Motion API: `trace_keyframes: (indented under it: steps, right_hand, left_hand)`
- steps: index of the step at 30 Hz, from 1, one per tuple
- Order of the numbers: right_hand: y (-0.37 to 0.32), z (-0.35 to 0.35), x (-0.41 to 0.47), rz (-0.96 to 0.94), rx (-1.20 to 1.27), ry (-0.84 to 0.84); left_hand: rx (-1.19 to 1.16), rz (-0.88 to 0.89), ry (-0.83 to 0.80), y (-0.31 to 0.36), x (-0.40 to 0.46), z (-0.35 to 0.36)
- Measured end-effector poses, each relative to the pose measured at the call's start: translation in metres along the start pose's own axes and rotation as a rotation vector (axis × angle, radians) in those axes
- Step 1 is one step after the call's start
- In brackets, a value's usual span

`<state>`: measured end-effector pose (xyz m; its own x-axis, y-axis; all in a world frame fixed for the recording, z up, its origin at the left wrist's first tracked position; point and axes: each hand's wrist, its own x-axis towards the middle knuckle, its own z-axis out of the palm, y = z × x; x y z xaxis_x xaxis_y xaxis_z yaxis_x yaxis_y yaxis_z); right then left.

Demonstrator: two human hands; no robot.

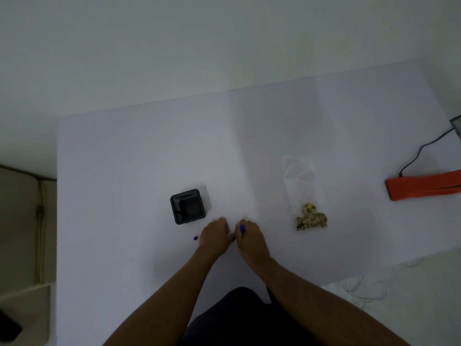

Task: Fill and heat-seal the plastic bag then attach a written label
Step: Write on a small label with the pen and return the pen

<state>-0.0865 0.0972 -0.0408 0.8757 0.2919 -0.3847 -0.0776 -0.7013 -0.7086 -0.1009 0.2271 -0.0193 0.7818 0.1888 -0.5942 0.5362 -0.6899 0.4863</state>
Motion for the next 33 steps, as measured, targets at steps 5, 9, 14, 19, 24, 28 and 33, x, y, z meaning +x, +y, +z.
trace_keyframes:
  steps: [5, 9, 14, 19, 24, 28, 33]
  right_hand:
    - [-0.0006, -0.0027, -0.0024, -0.077, -0.065, -0.054]
    - [0.0007, -0.0031, -0.0018, -0.052, -0.029, -0.028]
    - [-0.0010, -0.0013, -0.0021, -0.032, -0.017, -0.032]
    - [0.0017, 0.0005, -0.0034, -0.023, 0.004, 0.007]
    - [0.0024, 0.0019, -0.0030, -0.048, -0.010, 0.006]
    - [0.0034, 0.0013, -0.0036, -0.060, 0.001, 0.041]
    - [-0.0010, -0.0028, -0.0081, -0.075, 0.026, 0.087]
  left_hand:
    - [0.023, 0.000, 0.005, 0.0002, 0.0008, -0.0006]
    - [0.006, 0.001, 0.003, -0.0001, -0.0001, -0.0006]
    - [0.004, -0.005, 0.005, -0.0002, -0.0008, -0.0006]
    - [-0.004, 0.003, 0.004, 0.0007, -0.0017, -0.0013]
    - [0.006, -0.004, 0.005, 0.0010, -0.0023, -0.0019]
    - [-0.011, -0.008, 0.003, 0.0014, -0.0023, -0.0019]
    - [-0.017, -0.001, 0.006, 0.0004, -0.0025, -0.0009]
